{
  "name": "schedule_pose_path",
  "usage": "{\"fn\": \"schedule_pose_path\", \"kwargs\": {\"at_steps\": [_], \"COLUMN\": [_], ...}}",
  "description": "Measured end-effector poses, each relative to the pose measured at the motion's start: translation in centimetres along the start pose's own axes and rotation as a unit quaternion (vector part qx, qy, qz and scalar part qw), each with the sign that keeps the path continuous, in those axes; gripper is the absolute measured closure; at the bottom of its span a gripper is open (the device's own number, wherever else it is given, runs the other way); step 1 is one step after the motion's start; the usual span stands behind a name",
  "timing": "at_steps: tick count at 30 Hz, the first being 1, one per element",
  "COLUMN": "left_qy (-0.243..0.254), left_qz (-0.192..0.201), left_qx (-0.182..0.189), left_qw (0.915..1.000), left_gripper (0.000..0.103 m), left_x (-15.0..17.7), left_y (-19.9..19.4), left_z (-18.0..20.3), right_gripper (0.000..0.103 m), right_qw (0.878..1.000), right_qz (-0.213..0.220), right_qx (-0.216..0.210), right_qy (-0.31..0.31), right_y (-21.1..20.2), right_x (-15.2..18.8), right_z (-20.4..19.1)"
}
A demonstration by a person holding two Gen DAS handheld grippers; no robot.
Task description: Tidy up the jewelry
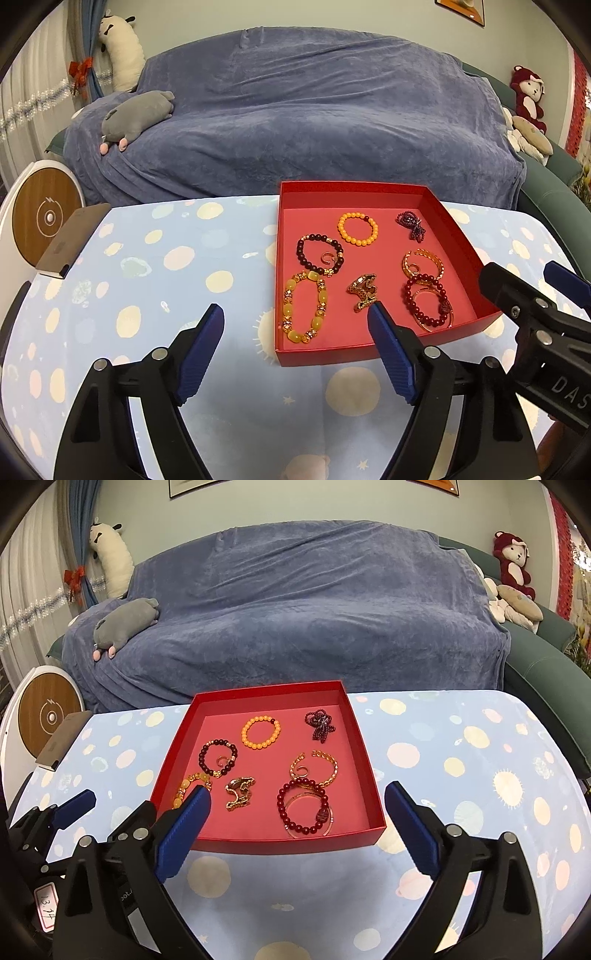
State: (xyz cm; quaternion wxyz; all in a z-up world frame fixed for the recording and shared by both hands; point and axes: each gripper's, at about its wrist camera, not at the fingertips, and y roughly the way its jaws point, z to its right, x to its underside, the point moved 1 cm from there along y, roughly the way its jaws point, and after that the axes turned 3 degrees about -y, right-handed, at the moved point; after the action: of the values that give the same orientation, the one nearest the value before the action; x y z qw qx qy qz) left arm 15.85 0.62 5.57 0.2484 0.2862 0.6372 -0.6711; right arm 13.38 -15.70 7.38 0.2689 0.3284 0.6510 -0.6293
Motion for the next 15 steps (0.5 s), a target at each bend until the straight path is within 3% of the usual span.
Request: {"fn": "schedule_pose_path", "kwargs": {"at_steps": [15], "left_qy": [-0.012], "left_qz": [0.001], "left_qx": [-0.017], "left_qw": [0.9998], "left_gripper": [0.025], "left_x": [0.0], "left_y": [-0.1], "left_z": [-1.1], "right_gripper": [0.012], "right_qw": [1.0], "right_qz": [-0.004], "right_qx": [0.018], "right_qy": [-0.012], "right_y": [-0.1], "right_x": [1.1], "right_z": [0.6]}}
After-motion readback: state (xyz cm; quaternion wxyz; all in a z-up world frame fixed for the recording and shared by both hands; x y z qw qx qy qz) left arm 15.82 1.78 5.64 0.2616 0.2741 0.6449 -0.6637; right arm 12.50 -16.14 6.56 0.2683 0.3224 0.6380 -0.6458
